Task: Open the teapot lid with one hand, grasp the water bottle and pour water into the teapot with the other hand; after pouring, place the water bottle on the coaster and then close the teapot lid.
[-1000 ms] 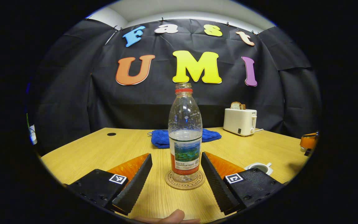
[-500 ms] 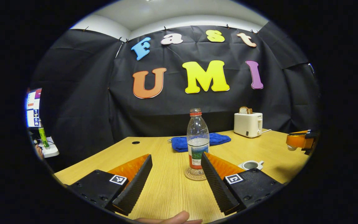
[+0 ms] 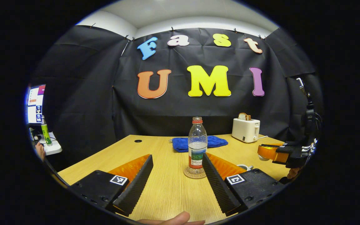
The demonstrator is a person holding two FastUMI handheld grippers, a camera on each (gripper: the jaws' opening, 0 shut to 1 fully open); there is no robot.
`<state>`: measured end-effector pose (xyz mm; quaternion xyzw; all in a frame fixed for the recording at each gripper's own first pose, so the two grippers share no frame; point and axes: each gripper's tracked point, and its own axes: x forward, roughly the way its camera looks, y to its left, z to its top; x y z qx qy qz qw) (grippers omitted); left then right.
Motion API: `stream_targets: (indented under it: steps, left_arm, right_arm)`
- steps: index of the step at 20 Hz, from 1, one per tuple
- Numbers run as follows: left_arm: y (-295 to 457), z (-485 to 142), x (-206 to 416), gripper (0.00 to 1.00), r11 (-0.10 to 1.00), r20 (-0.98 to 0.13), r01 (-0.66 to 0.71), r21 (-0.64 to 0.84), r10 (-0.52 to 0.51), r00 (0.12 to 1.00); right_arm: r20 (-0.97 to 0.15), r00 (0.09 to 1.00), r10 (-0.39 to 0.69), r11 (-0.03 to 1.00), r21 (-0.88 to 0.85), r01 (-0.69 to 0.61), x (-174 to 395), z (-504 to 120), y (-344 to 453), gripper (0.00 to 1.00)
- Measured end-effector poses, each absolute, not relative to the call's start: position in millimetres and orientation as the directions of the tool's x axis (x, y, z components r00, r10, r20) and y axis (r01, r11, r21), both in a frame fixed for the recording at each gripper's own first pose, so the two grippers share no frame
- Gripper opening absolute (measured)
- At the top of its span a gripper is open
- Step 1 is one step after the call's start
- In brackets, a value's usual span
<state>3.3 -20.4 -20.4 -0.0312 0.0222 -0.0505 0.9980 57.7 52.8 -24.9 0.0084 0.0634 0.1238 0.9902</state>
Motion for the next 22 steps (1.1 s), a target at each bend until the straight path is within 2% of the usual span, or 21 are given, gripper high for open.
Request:
stream_targets:
  steps: [4, 9, 10, 16, 22]
  left_arm:
    - [-7.4, -12.2, -6.5, 0.99, 0.994, -0.055, 0.096, -0.043, -0.098, 0.994]
    - [2.8, -6.0, -11.5, 0.99, 0.991, -0.052, 0.103, -0.085, -0.108, 0.993]
    - [3.9, -6.4, -12.3, 0.99, 0.99, -0.056, 0.106, -0.093, -0.112, 0.992]
    - [11.8, -12.0, -9.0, 0.99, 0.988, -0.076, 0.101, -0.114, -0.11, 0.991]
    - [6.5, -6.3, -12.4, 0.99, 0.982, -0.061, 0.144, -0.125, -0.152, 0.986]
  right_arm:
    - [-0.169, 0.946, 0.275, 0.961, 0.051, -0.27, 67.0, -37.3, 74.4, 0.02]
    - [-0.201, 0.934, 0.295, 0.955, 0.071, -0.287, 75.7, -51.8, 99.1, 0.02]
    - [-0.201, 0.933, 0.298, 0.954, 0.064, -0.291, 75.3, -52.4, 101.5, 0.05]
    - [-0.205, 0.93, 0.305, 0.952, 0.055, -0.3, 79.9, -56.6, 113.4, 0.06]
    - [-0.19, 0.942, 0.278, 0.96, 0.055, -0.273, 77.5, -47.9, 104.4, 0.12]
